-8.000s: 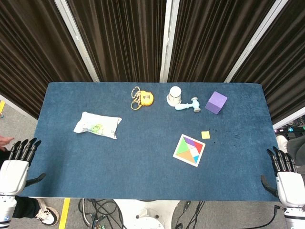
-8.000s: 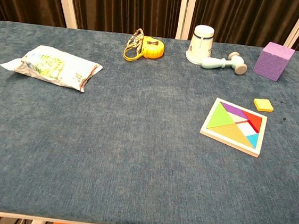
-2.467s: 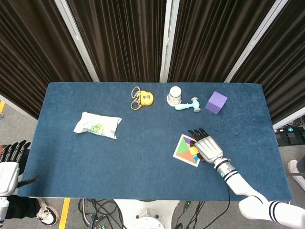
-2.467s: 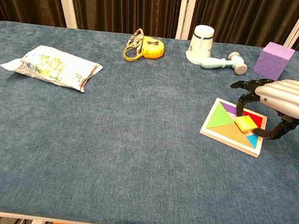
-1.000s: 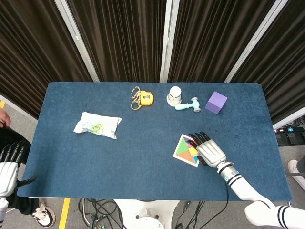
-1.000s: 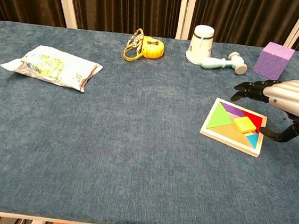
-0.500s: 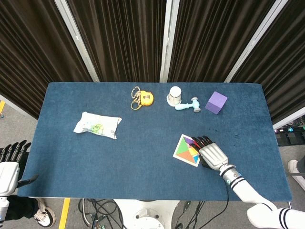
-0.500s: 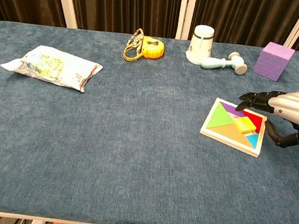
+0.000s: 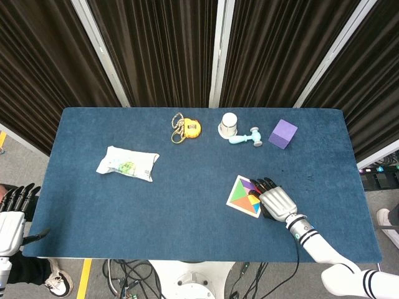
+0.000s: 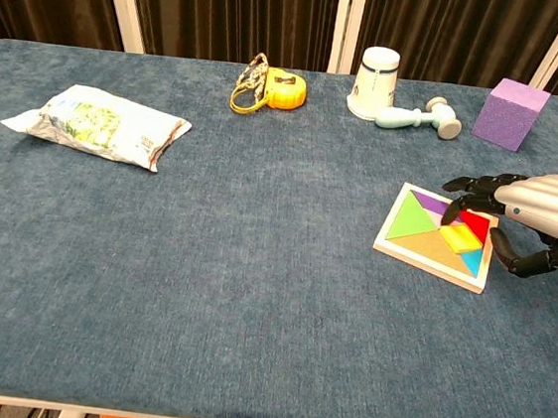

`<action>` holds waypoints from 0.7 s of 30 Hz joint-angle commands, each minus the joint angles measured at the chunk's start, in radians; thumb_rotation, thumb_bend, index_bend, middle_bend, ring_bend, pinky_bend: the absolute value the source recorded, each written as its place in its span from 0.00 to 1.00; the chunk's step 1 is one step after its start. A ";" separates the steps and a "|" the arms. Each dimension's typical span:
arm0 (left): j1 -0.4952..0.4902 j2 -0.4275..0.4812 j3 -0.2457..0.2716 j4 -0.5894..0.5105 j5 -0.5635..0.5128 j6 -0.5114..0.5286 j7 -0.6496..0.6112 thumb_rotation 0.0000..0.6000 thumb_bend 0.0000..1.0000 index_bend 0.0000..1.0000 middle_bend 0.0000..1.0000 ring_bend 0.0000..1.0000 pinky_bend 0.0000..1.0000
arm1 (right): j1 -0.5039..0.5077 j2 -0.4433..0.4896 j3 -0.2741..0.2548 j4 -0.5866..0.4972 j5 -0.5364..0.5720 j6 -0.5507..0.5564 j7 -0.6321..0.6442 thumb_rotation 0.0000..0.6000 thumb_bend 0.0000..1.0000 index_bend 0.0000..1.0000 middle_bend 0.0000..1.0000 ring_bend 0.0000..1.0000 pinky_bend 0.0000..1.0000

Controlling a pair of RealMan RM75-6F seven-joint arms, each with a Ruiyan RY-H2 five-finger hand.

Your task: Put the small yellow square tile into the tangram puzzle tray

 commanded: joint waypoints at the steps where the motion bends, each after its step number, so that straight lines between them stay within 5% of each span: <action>1: 0.000 0.000 0.000 -0.001 0.001 0.001 0.002 1.00 0.00 0.09 0.04 0.00 0.05 | -0.003 0.000 0.000 -0.001 -0.002 0.005 0.001 0.82 0.78 0.27 0.00 0.00 0.00; 21: 0.000 0.000 0.000 -0.002 0.002 0.002 0.003 1.00 0.00 0.09 0.04 0.00 0.05 | -0.030 0.023 -0.023 -0.051 -0.087 0.072 0.016 0.83 0.79 0.25 0.00 0.00 0.00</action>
